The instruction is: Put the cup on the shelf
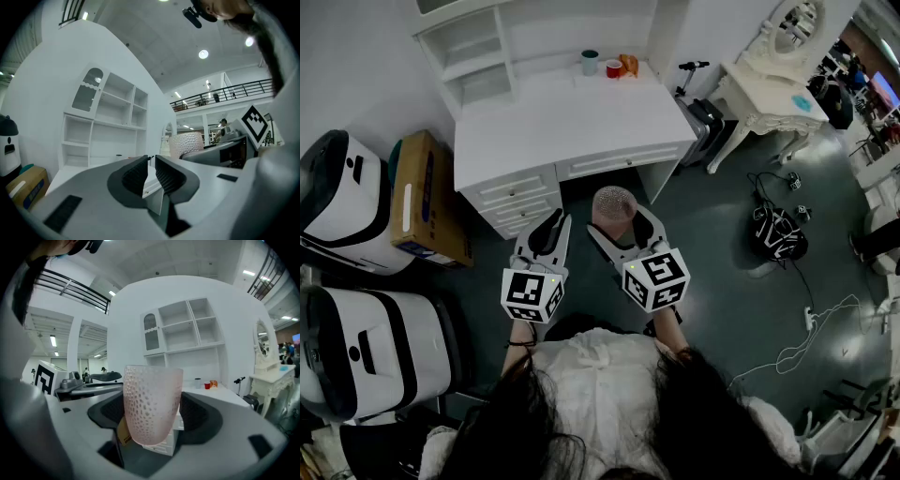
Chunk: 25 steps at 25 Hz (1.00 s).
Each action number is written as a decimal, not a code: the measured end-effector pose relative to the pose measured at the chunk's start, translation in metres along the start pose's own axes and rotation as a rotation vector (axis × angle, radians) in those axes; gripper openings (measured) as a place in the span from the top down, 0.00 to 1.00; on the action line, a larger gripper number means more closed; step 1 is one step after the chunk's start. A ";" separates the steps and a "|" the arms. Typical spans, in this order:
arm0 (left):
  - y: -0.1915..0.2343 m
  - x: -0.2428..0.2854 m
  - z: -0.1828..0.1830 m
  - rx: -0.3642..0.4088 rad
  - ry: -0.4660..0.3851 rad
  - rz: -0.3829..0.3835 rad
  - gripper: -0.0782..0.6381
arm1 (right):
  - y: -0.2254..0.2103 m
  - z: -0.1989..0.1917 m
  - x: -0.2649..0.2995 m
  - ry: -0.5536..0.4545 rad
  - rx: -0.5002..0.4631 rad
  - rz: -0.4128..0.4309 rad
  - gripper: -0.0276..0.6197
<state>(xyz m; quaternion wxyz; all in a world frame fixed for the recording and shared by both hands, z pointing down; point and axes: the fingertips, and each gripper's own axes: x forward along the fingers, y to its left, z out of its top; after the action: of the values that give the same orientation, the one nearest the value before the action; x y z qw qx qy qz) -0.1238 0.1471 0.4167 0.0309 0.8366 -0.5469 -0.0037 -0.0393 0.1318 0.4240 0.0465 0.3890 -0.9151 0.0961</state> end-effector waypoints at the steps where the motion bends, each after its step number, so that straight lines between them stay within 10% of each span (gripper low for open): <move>1: 0.002 0.000 0.000 -0.001 0.000 -0.003 0.81 | 0.001 0.000 0.002 0.001 -0.001 -0.002 0.41; 25: 0.028 0.031 -0.020 0.033 0.059 -0.128 0.81 | -0.024 -0.015 0.024 0.003 0.085 -0.126 0.41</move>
<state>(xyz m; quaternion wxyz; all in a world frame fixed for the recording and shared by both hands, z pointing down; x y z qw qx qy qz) -0.1358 0.1084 0.4391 0.0328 0.8700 -0.4911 0.0282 -0.0383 0.1018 0.4462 0.0372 0.4474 -0.8838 0.1320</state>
